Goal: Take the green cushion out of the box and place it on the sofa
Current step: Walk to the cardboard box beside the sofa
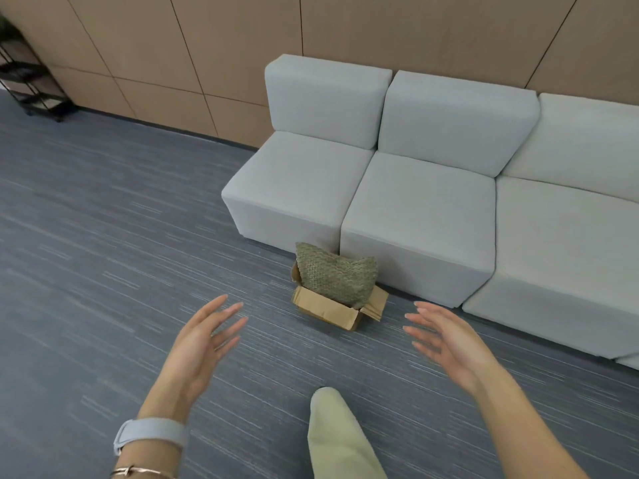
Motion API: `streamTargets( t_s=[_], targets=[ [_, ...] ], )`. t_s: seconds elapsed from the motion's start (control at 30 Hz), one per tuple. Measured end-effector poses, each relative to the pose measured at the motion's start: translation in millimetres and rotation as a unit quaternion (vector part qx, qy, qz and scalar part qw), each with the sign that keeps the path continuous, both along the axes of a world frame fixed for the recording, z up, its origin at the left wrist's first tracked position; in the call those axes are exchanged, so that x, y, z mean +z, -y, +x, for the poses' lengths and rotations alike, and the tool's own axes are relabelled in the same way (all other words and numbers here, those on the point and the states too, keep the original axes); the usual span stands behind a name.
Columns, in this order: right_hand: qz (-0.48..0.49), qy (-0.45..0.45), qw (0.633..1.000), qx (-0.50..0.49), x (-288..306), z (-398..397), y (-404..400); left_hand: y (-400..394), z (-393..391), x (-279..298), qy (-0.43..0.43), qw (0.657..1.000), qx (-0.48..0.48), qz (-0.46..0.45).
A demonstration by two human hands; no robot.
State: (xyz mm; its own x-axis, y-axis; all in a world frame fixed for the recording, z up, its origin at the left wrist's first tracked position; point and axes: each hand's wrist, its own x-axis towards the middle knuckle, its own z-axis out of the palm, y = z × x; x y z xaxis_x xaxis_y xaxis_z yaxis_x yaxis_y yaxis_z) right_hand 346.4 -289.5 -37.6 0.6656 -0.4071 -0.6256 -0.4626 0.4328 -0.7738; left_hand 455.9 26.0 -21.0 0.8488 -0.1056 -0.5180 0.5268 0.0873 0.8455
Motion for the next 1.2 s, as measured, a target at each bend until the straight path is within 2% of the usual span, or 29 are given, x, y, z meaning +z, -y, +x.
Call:
streamTargets(
  t_s=[0.27, 0.67, 0.97, 1.2],
  targets=[
    [0.003, -0.005, 1.0, -0.011, 0, 102, 48, 58, 116, 3, 0.006, 1.0, -0.028, 0.012],
    [0.021, -0.039, 0.998, -0.036, -30, 188, 87, 114, 219, -20, -0.027, 0.994, -0.1, 0.035],
    [0.009, -0.053, 0.996, -0.069, -136, 238, 100, 144, 296, -129, -0.036, 0.984, -0.165, 0.059],
    [-0.021, -0.037, 0.995, -0.088, -274, 265, 103, 157, 325, -281, -0.025, 0.975, -0.21, 0.07]
  ],
)
